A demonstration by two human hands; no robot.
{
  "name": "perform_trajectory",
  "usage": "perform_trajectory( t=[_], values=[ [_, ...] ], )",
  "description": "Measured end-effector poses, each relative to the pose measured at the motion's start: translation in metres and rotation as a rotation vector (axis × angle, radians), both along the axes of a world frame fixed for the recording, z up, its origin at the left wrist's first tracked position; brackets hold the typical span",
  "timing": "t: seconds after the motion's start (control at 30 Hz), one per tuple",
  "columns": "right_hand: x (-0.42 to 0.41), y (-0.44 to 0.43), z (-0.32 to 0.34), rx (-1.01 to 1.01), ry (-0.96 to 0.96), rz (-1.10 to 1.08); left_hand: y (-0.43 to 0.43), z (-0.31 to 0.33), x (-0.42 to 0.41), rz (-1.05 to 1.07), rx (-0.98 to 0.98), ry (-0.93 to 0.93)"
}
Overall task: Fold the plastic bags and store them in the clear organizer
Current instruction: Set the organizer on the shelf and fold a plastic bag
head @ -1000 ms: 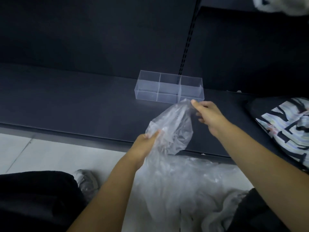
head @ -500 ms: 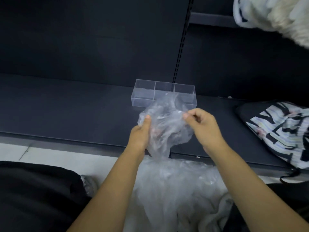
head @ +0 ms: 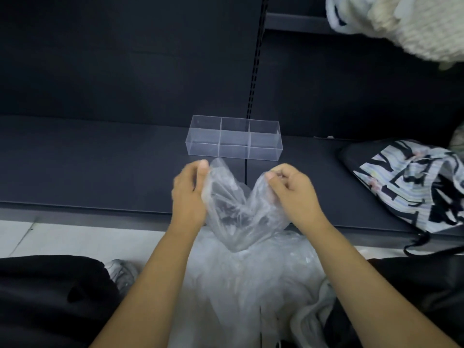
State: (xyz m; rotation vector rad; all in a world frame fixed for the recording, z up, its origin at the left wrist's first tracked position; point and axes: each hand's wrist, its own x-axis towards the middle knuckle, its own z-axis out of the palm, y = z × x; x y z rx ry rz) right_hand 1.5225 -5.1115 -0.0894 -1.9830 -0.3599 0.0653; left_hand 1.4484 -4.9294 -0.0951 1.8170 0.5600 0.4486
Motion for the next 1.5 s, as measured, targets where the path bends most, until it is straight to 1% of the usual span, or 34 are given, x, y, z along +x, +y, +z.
perform_trajectory(
  t=[0.03,0.07,0.17,0.2,0.27,0.33,0.4,0.47,0.53,0.6,0.7,0.77,0.8,0.87,0.9,0.97,1.0,1.03,1.07,1.1,1.17,1.23,1.3,1.33,1.4,1.5],
  values=[
    [-0.003,0.002,0.001,-0.006,-0.010,0.034,-0.003,0.011,-0.001,-0.127,-0.090,0.013],
    [-0.006,0.003,0.002,-0.006,-0.017,0.062,-0.005,0.019,-0.001,-0.224,-0.120,0.059],
    [-0.009,0.003,0.006,-0.024,-0.037,0.078,-0.007,0.030,-0.004,-0.405,-0.089,0.166],
    [-0.008,0.002,0.007,-0.022,-0.044,0.053,-0.007,0.030,-0.004,-0.445,-0.113,0.201],
    [-0.006,-0.001,0.007,-0.013,-0.050,-0.048,-0.004,0.029,-0.006,-0.495,-0.221,0.265],
    [-0.001,-0.009,0.007,-0.033,-0.075,-0.170,0.000,0.028,-0.008,-0.559,-0.361,0.232],
    [0.003,-0.017,0.007,-0.083,-0.125,-0.232,0.003,0.028,-0.007,-0.576,-0.464,0.200],
    [0.005,-0.018,0.005,-0.139,-0.173,-0.220,0.001,0.024,-0.004,-0.529,-0.412,0.188],
    [0.004,-0.017,0.003,-0.148,-0.188,-0.197,-0.002,0.017,0.000,-0.397,-0.335,0.146],
    [0.007,-0.020,0.002,-0.096,-0.161,-0.240,0.000,0.004,0.001,-0.241,-0.319,0.125],
    [0.018,-0.033,0.004,-0.027,-0.107,-0.330,0.015,-0.015,0.001,-0.016,-0.327,0.154],
    [0.022,-0.036,0.003,-0.020,-0.058,-0.298,0.022,-0.027,0.002,0.033,-0.320,0.219],
    [0.022,-0.034,0.001,-0.020,-0.030,-0.270,0.023,-0.031,0.002,0.032,-0.277,0.258],
    [0.020,-0.025,-0.004,-0.024,0.015,-0.194,0.023,-0.035,0.003,0.011,-0.107,0.289],
    [0.019,-0.018,-0.007,-0.037,0.026,-0.143,0.021,-0.031,0.006,-0.056,-0.054,0.265],
    [0.019,-0.002,-0.008,-0.061,0.046,-0.011,0.012,-0.014,0.017,-0.323,-0.114,0.199],
    [0.020,0.007,-0.008,-0.057,0.063,0.063,0.005,-0.008,0.023,-0.462,-0.148,0.195],
    [0.022,0.014,-0.007,-0.051,0.086,0.127,0.000,-0.005,0.030,-0.554,-0.171,0.197],
    [0.025,0.019,-0.006,-0.050,0.115,0.174,-0.003,-0.004,0.037,-0.570,-0.199,0.194],
    [0.029,0.020,-0.005,-0.062,0.148,0.205,-0.003,-0.005,0.043,-0.509,-0.228,0.181],
    [0.042,0.012,-0.005,-0.142,0.225,0.253,0.007,-0.017,0.052,-0.313,-0.275,0.160],
    [0.057,-0.006,-0.011,-0.261,0.327,0.310,0.023,-0.036,0.058,-0.138,-0.235,0.195],
    [0.073,-0.026,-0.025,-0.332,0.383,0.286,0.038,-0.056,0.063,0.031,-0.238,0.241],
    [0.081,-0.034,-0.033,-0.347,0.374,0.229,0.044,-0.066,0.065,0.092,-0.251,0.270],
    [0.098,-0.049,-0.052,-0.328,0.344,0.044,0.053,-0.084,0.070,0.160,-0.244,0.325],
    [0.120,-0.062,-0.083,-0.246,0.315,-0.255,0.057,-0.109,0.077,0.175,-0.156,0.379]
  ],
)
